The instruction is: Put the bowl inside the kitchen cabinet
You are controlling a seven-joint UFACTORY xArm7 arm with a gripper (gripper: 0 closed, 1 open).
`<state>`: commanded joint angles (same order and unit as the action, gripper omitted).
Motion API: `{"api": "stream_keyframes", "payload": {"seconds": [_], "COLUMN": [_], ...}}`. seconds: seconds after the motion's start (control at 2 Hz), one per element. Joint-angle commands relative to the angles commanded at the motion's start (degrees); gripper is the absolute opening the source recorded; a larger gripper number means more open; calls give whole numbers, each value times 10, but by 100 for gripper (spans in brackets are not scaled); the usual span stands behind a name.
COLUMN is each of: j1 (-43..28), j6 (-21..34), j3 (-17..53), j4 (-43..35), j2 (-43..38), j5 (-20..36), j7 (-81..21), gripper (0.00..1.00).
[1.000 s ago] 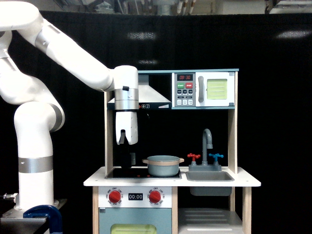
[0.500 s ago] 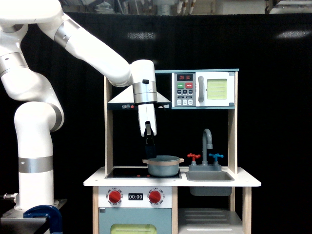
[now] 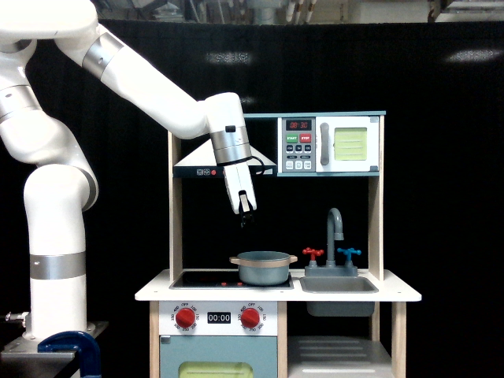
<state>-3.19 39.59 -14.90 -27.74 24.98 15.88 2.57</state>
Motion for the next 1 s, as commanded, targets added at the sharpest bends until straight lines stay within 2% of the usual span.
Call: {"api": "stream_keyframes", "payload": {"seconds": [0.5, 1.0], "j1": [-38, -90], "j6": [9, -11], "j3": [99, 176], "j4": [-12, 20], "j2": [-56, -55], "j5": [123, 263], "j7": [-169, -342], "gripper": [100, 100]}}
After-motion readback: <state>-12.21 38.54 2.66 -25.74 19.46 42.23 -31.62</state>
